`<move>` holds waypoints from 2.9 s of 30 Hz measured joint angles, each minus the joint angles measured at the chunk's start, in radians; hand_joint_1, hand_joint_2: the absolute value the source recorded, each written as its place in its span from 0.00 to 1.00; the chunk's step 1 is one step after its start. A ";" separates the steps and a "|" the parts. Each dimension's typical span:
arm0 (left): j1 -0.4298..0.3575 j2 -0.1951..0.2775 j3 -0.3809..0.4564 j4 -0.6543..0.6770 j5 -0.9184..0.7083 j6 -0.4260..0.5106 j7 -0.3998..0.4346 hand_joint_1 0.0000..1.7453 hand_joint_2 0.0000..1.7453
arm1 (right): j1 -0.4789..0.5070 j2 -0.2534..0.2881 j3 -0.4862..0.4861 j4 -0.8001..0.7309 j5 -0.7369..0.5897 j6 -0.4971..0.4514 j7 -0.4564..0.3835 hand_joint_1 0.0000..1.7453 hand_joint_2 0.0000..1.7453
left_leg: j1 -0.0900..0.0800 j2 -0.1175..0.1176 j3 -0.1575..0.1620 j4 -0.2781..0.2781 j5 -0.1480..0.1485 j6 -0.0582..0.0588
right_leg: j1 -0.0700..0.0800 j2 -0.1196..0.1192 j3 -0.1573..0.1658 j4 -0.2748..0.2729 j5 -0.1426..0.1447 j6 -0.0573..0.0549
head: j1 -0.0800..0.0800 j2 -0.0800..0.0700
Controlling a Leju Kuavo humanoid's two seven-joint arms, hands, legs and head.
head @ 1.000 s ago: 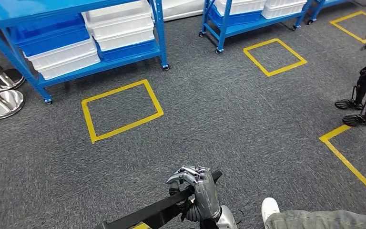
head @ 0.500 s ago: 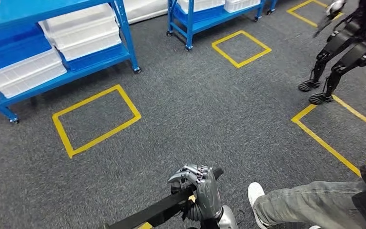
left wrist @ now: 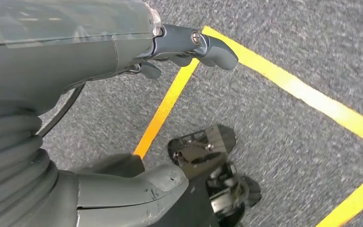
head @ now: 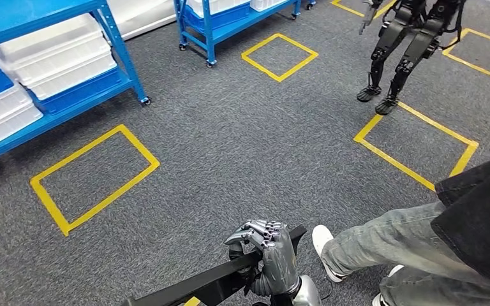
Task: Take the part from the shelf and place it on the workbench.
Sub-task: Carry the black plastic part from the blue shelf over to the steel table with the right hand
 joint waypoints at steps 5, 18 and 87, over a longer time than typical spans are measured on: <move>-0.005 0.000 -0.008 0.000 -0.019 -0.010 0.009 0.00 1.00 | -0.024 -0.050 -0.035 -0.035 0.153 -0.028 0.127 1.00 1.00 | 0.008 -0.087 -0.069 0.159 -0.101 -0.017 | -0.011 0.049 0.000 -0.016 0.013 -0.026 | -0.001 0.000; -0.022 0.000 -0.044 0.000 -0.038 -0.036 0.023 0.00 1.00 | -0.530 -0.467 -0.445 -0.001 0.132 0.332 0.334 1.00 1.00 | 0.011 -0.143 -0.043 0.015 0.027 0.031 | -0.020 0.141 -0.057 0.034 0.015 0.029 | 0.000 0.000; -0.046 -0.024 -0.081 0.000 -0.012 -0.034 0.046 0.00 1.00 | -0.983 -0.807 -0.520 0.331 0.150 0.426 0.472 1.00 1.00 | 0.000 -0.045 -0.069 0.024 0.035 0.048 | -0.035 0.036 -0.132 0.160 0.004 0.061 | 0.005 0.000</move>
